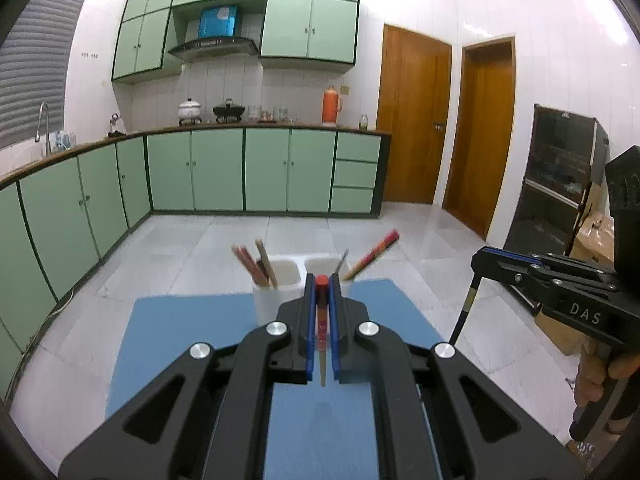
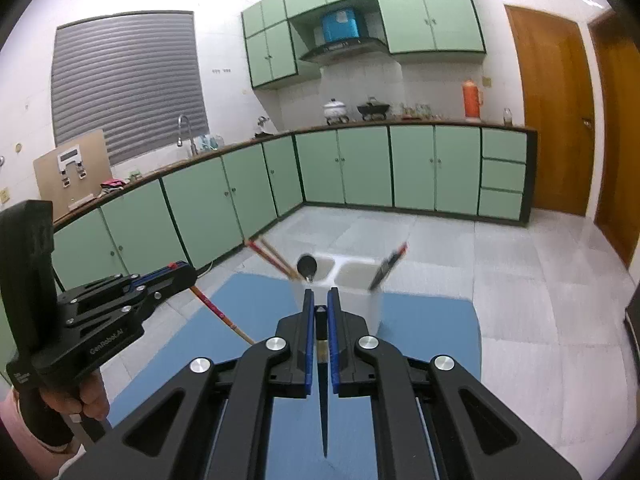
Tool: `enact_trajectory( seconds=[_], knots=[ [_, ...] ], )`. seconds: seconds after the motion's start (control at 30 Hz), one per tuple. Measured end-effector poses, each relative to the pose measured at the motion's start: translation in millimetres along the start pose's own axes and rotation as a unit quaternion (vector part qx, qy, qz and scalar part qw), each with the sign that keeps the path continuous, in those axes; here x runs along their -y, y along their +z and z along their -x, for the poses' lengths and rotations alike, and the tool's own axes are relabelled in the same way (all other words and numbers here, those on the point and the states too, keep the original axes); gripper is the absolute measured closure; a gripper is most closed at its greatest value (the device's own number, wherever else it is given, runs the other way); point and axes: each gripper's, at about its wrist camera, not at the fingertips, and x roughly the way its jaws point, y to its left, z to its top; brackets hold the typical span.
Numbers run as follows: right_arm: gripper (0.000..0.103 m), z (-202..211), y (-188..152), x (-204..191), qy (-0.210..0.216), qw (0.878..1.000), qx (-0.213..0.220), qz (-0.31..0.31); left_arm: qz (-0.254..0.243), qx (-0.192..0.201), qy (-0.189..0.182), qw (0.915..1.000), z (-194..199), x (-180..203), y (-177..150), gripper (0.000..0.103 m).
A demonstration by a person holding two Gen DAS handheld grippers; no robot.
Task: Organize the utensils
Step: 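Lift and carry both chopsticks toward the white holder with both tools, then drop both chopsticks into the white holder and open both tools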
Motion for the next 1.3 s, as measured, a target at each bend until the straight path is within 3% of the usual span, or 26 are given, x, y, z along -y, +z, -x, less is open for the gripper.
enact_trajectory(
  seconds=[0.47,0.7,0.87,1.03,1.17,1.23,1.27,1.3],
  knots=[
    [0.097,-21,108,-5,0.018,0.996,0.075,0.032,-0.002,0.089,0.006,0.9960,-13,-2,89,0.098],
    [0.097,-58,155,6,0.000,0.995,0.092,0.031,-0.008,0.073,0.020,0.9971,-52,-3,108,0.098],
    [0.097,-101,157,17,-0.011,0.997,0.072,0.028,-0.014,0.052,0.035,0.9980,-85,-8,103,0.098],
    [0.096,-142,124,25,-0.002,1.000,0.025,0.017,-0.015,0.022,0.034,0.9991,-120,-16,89,0.098],
    [0.080,-143,95,29,-0.006,1.000,0.007,0.014,-0.015,-0.005,0.026,0.9995,-130,-23,72,0.091],
    [0.058,-132,81,34,-0.019,1.000,0.009,0.002,-0.008,-0.006,0.025,0.9996,-124,-28,65,0.070],
    [0.049,-127,76,37,-0.025,1.000,0.012,-0.001,-0.005,-0.003,0.024,0.9997,-120,-30,62,0.066],
    [0.048,-117,67,39,-0.035,0.999,0.015,-0.004,-0.003,0.001,0.025,0.9997,-114,-31,59,0.060]
  ],
)
